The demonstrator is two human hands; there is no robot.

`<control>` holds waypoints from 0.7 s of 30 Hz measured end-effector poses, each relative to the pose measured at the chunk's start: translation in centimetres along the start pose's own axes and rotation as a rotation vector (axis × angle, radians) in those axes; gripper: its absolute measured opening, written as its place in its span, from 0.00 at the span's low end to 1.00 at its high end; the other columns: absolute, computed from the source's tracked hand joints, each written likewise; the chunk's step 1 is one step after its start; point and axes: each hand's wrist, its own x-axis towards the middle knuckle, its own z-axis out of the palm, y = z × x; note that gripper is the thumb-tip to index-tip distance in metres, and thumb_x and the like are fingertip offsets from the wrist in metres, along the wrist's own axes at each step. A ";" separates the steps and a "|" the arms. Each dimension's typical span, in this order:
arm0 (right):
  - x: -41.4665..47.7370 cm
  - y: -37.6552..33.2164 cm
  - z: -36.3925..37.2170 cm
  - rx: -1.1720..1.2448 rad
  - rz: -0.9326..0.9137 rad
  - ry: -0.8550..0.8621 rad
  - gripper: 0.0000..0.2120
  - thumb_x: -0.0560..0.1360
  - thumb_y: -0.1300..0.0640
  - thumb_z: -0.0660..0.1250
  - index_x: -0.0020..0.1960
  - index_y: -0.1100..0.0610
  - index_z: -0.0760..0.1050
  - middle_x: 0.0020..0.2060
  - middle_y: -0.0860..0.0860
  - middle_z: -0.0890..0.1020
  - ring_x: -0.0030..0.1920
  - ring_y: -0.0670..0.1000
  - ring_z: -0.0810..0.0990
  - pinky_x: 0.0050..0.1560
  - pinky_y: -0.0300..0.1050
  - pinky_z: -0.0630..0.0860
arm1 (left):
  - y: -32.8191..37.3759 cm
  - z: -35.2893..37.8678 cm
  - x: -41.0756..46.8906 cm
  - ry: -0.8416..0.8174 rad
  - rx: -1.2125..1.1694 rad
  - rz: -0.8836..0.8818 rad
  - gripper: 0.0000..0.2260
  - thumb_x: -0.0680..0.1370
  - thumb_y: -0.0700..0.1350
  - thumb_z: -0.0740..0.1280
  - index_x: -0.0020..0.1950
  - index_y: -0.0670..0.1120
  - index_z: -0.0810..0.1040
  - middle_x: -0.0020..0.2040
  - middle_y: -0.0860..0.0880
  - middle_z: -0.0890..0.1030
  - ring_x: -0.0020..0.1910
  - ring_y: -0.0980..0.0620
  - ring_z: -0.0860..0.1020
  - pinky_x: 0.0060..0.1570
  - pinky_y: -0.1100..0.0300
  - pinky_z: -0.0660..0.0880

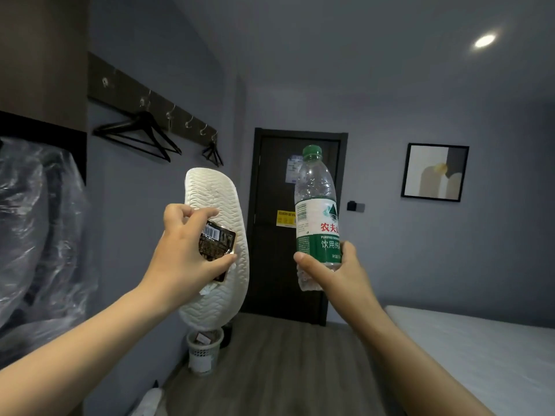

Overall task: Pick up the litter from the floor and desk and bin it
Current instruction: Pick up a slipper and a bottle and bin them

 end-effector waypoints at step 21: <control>33.4 22.9 10.0 0.038 0.109 -0.065 0.26 0.68 0.49 0.76 0.60 0.50 0.67 0.49 0.48 0.81 0.45 0.46 0.84 0.44 0.42 0.81 | -24.9 27.8 18.9 -0.057 -0.051 -0.140 0.32 0.66 0.46 0.78 0.67 0.50 0.70 0.57 0.54 0.59 0.57 0.58 0.65 0.57 0.66 0.64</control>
